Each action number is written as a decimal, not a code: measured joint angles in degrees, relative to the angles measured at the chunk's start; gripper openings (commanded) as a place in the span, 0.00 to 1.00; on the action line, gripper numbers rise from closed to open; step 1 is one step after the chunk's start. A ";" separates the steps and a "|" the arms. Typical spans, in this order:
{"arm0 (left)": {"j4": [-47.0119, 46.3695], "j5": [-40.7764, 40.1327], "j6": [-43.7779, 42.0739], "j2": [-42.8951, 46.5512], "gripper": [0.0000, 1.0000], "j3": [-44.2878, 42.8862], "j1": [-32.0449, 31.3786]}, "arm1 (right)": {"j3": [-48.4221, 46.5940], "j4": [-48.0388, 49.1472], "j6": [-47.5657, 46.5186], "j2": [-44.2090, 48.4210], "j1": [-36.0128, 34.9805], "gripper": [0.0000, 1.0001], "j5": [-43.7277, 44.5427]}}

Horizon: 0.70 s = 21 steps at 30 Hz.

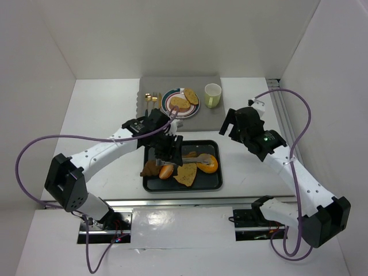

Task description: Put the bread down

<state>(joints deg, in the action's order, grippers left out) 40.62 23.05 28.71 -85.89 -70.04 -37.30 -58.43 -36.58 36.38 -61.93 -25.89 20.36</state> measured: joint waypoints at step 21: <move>0.59 0.48 -0.33 -5.99 0.39 -2.01 -1.11 | 0.00 -2.03 0.00 -1.90 0.00 1.00 0.20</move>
<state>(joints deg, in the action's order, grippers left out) 41.21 23.53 28.38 -91.88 -72.05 -38.41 -58.43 -38.61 36.38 -63.83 -25.89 20.56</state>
